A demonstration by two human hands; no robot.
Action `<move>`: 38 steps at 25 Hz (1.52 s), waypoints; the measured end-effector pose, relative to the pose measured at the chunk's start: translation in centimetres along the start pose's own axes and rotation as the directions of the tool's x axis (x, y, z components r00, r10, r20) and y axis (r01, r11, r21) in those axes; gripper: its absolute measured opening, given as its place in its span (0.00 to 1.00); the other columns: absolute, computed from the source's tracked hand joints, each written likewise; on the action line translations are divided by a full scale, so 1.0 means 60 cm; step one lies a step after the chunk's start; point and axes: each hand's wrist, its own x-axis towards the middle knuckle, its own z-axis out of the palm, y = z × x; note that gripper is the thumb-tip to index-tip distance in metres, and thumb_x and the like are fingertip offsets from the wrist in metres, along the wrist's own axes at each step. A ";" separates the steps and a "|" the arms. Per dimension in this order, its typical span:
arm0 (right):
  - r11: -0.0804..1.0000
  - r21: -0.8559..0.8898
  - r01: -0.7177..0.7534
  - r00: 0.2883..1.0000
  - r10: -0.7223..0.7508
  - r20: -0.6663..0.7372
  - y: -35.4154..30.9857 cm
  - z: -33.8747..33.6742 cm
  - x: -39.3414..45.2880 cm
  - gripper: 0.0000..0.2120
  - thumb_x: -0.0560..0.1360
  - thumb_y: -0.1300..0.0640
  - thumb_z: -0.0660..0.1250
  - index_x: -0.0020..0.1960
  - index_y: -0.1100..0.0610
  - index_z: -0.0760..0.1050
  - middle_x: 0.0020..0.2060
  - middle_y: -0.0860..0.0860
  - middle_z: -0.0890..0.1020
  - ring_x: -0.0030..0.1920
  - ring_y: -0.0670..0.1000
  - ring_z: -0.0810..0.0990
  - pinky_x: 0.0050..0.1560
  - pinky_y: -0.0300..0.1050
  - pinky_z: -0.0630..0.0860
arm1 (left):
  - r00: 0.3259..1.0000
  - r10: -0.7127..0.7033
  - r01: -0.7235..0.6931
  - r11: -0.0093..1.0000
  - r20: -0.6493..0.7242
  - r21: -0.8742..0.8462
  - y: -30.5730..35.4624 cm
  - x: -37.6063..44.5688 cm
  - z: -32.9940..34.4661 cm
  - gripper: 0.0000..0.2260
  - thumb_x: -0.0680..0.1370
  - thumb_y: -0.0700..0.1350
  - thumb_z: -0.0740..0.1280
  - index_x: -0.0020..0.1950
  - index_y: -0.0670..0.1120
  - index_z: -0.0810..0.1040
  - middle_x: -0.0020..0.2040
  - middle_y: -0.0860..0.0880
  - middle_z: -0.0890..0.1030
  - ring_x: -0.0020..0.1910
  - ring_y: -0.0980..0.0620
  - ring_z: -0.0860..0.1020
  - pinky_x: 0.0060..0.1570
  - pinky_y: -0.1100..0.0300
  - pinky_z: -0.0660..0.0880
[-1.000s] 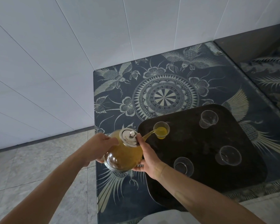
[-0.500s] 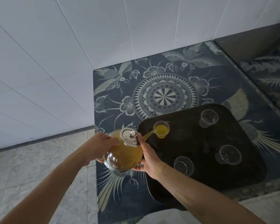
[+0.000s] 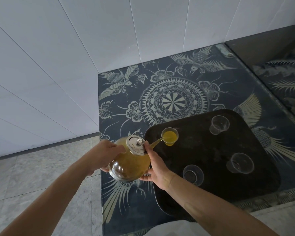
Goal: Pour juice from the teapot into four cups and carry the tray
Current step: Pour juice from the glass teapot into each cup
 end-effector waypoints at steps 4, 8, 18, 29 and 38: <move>1.000 0.001 0.003 1.000 -0.003 -0.001 -0.001 -0.001 -0.001 0.44 0.63 0.23 0.64 0.71 0.46 0.70 0.66 0.54 0.78 0.64 0.62 0.78 0.61 0.61 0.79 | 1.000 0.004 -0.004 1.000 0.003 0.010 0.000 0.003 0.001 0.13 0.77 0.50 0.68 0.38 0.43 0.84 0.28 0.46 0.78 0.24 0.52 0.75 0.27 0.59 0.77; 1.000 -0.001 0.004 1.000 -0.004 -0.006 -0.002 -0.004 -0.001 0.44 0.63 0.23 0.64 0.71 0.46 0.70 0.67 0.54 0.78 0.64 0.62 0.78 0.60 0.61 0.79 | 1.000 0.001 -0.001 1.000 0.011 0.007 0.001 0.005 0.003 0.14 0.77 0.50 0.68 0.38 0.43 0.85 0.29 0.45 0.80 0.27 0.49 0.77 0.31 0.57 0.79; 1.000 -0.007 0.002 1.000 -0.003 -0.028 -0.003 -0.011 0.003 0.45 0.62 0.22 0.64 0.72 0.46 0.69 0.67 0.54 0.78 0.65 0.62 0.77 0.64 0.62 0.77 | 1.000 -0.007 0.007 1.000 0.009 0.012 0.008 0.010 0.012 0.14 0.78 0.50 0.68 0.42 0.40 0.84 0.33 0.41 0.79 0.27 0.49 0.76 0.32 0.58 0.77; 0.999 -0.040 0.037 0.997 -0.040 -0.070 -0.014 -0.030 0.009 0.43 0.59 0.22 0.65 0.67 0.45 0.74 0.62 0.52 0.81 0.63 0.58 0.78 0.67 0.61 0.74 | 1.000 0.013 -0.014 0.997 -0.003 -0.082 0.001 0.021 0.036 0.15 0.77 0.49 0.68 0.43 0.37 0.83 0.33 0.42 0.78 0.30 0.48 0.76 0.35 0.56 0.78; 0.995 -0.062 0.075 0.989 -0.082 -0.123 -0.028 -0.042 0.003 0.40 0.59 0.24 0.67 0.63 0.47 0.76 0.59 0.52 0.83 0.60 0.55 0.80 0.62 0.55 0.76 | 0.999 0.045 -0.050 0.974 -0.026 -0.222 -0.008 0.018 0.065 0.15 0.78 0.48 0.68 0.37 0.39 0.82 0.24 0.50 0.74 0.21 0.57 0.71 0.24 0.67 0.71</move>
